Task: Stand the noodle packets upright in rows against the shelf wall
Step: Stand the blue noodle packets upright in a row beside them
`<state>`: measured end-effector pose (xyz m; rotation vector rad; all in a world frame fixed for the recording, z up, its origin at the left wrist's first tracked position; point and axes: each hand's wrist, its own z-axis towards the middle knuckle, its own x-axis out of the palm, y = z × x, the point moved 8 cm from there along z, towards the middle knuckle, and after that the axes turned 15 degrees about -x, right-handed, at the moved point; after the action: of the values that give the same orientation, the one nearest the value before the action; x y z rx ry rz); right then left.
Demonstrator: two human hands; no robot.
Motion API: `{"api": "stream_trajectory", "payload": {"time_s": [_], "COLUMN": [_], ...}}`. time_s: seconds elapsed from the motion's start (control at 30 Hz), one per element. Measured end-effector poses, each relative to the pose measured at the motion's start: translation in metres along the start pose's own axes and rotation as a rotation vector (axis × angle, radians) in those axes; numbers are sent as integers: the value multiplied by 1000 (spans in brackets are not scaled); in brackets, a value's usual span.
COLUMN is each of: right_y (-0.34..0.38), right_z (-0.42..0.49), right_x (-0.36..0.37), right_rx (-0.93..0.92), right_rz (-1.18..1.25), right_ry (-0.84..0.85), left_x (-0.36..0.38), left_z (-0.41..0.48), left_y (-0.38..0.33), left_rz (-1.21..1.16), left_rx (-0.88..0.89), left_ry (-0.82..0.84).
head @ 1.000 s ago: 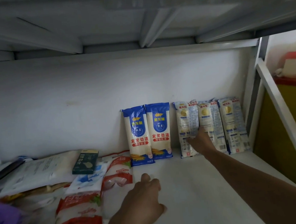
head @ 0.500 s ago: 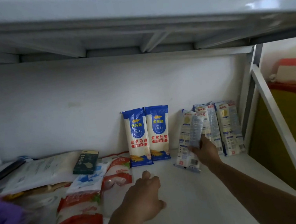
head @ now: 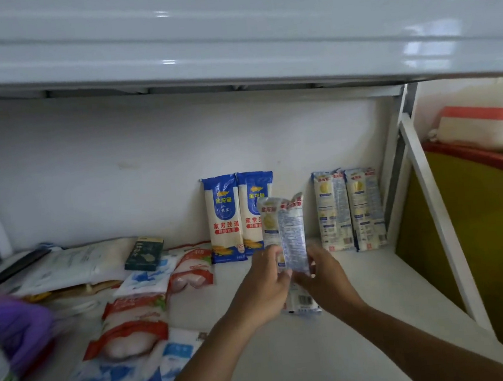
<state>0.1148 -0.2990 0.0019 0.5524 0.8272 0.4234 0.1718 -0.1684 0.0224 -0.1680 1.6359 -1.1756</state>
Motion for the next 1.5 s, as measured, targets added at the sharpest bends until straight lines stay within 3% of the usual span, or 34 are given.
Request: {"api": "stream_trajectory", "payload": {"time_s": [0.1,0.3,0.47,0.53,0.63,0.7,0.8,1.13,1.37,1.5], "right_y": [12,42,62,57,38,32,30,35,21,16], "right_z": [-8,-19,-24,-15,1,7,11,10,-16,-17], "right_x": [3,6,3,-4,-17,-15,-8,-5,18,20], "right_rx": [-118,-356,-489,-393,-86,51,114,118,212,224], "right_rz": [-20,-131,-191,-74,200,379,534,623,472,466], "right_ry": [36,206,223,118,-70,-69,-3,6,345,339], "left_x": [-2,-4,-26,-33,-33,-28,-19,-78,-82,-85], "left_z": [-1,-2,3,6,7,8,9,10,12,13], "left_y": [1,7,27,38,39,38,35,15,17,19], "left_rz": [-48,-279,-470,-575,-674,-757,-861,-985,-976,-956], "left_rx": [-22,-82,-160,-207,-200,-215,-265,-67,-110,-103], "left_ry": [-56,45,-81,-98,30,109,149,-206,-239,-250]}}
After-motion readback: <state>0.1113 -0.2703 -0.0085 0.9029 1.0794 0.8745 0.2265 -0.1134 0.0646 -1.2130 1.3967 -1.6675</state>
